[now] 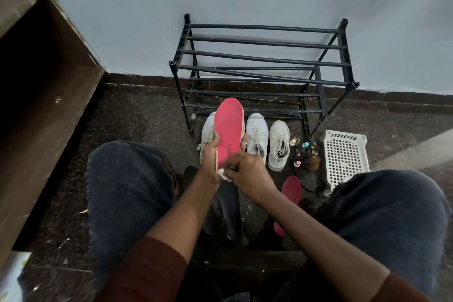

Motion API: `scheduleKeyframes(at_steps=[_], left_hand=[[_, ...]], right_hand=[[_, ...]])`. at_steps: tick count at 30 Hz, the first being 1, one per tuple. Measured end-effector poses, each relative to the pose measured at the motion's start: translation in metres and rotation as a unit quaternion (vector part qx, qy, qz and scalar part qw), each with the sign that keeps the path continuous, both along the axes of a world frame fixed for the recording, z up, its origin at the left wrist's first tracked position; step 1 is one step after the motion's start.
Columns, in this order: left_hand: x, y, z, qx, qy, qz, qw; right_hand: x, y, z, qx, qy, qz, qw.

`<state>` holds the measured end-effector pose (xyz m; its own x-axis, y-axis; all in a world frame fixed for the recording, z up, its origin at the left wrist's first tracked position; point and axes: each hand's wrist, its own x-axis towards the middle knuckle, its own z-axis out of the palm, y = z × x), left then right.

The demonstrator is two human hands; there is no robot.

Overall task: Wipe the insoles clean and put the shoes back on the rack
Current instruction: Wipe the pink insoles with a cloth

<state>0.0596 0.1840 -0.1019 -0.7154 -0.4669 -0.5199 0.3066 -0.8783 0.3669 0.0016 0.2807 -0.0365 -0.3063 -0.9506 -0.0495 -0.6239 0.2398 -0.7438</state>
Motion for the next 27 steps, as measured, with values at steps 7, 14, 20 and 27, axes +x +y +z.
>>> scheduleKeyframes(at_steps=[7,14,20,27], left_hand=[[-0.003,0.011,-0.008,-0.009,-0.003,0.001,1.0],[-0.005,0.003,-0.004,0.006,-0.001,-0.015,1.0],[-0.002,0.002,-0.005,0.011,-0.006,-0.018,1.0],[-0.003,0.011,-0.007,0.0,0.006,0.001,1.0]], right_hand=[[-0.02,-0.037,-0.01,0.002,0.067,-0.07,0.995],[-0.01,-0.015,-0.004,-0.01,0.046,-0.019,0.999],[0.003,0.003,-0.001,-0.032,0.035,0.017,0.999],[-0.024,-0.038,-0.01,0.021,0.083,-0.086,0.993]])
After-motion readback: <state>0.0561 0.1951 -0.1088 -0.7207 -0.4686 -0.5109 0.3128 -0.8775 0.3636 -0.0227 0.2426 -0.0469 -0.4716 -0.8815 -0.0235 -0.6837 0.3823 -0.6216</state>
